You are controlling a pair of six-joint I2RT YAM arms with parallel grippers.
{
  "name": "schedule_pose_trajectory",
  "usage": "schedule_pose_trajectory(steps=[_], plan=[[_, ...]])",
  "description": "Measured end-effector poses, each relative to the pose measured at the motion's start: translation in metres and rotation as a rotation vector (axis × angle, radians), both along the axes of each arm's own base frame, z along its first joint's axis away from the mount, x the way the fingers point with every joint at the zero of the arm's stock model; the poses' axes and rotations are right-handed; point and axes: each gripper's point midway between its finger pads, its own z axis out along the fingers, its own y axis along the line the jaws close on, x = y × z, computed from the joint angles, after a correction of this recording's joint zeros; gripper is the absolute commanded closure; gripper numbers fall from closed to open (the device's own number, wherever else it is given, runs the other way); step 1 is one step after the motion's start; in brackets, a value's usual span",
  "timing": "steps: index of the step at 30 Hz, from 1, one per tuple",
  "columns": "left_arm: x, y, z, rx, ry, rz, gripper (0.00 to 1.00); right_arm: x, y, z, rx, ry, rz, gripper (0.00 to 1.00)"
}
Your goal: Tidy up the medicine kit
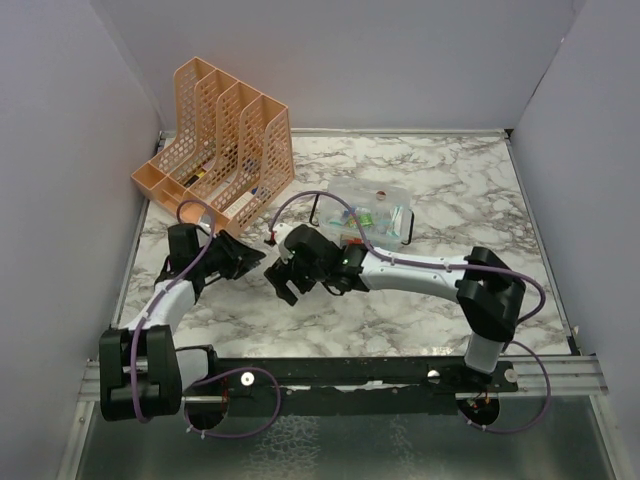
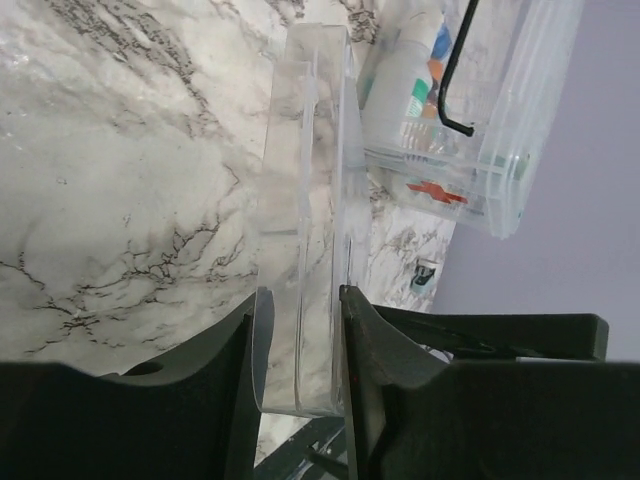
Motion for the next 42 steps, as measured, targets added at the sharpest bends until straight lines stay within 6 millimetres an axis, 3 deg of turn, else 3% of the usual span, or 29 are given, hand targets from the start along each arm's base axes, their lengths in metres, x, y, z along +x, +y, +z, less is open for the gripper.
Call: schedule_pose_trajectory(steps=[3, 9, 16, 20, 27, 31, 37, 42], plan=[[-0.001, 0.0, 0.012, 0.013, -0.044, -0.007, 0.71, -0.005, -0.002, 0.021, 0.045, 0.023, -0.028, 0.1], [-0.002, 0.002, 0.04, 0.05, -0.131, -0.017, 0.75, -0.008, -0.009, 0.084, 0.202, 0.053, -0.115, 0.11], [0.002, 0.005, 0.069, 0.085, -0.148, -0.022, 0.77, 0.0, -0.034, 0.139, 0.364, 0.146, -0.31, 0.13], [0.006, 0.007, 0.089, 0.094, -0.152, -0.017, 0.77, 0.008, -0.059, 0.164, 0.468, 0.233, -0.491, 0.16], [0.014, 0.008, 0.133, 0.103, -0.228, -0.005, 0.77, 0.008, -0.109, 0.192, 0.641, 0.35, -0.76, 0.18], [0.016, 0.008, 0.162, 0.1, -0.299, 0.005, 0.77, 0.005, -0.128, 0.213, 0.728, 0.355, -0.825, 0.1], [0.015, 0.006, 0.205, 0.048, -0.404, 0.046, 0.78, 0.005, -0.143, 0.244, 0.817, 0.313, -0.822, 0.06], [0.021, 0.001, 0.221, -0.019, -0.414, 0.06, 0.78, 0.031, -0.135, 0.258, 0.807, 0.285, -0.815, 0.05]])
